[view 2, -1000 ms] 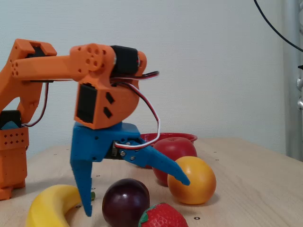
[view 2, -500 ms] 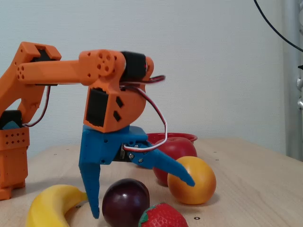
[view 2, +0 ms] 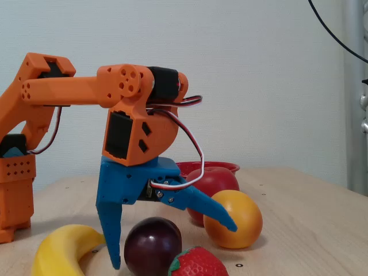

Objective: Put plum in the red bowl.

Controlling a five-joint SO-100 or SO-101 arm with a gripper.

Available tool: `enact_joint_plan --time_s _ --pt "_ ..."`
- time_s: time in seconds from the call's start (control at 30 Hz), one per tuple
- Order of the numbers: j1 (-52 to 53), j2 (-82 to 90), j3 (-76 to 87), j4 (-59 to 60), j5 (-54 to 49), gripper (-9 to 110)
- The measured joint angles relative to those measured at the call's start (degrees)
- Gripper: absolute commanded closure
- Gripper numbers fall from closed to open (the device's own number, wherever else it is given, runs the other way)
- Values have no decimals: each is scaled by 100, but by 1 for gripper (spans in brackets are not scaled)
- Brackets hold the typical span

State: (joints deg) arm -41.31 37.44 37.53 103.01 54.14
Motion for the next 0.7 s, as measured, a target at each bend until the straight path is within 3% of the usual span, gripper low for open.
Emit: enact_joint_plan --time_s 0.5,0.7 --pt "0 0 0 -9 -9 39" --pt "0 0 0 -9 -9 47"
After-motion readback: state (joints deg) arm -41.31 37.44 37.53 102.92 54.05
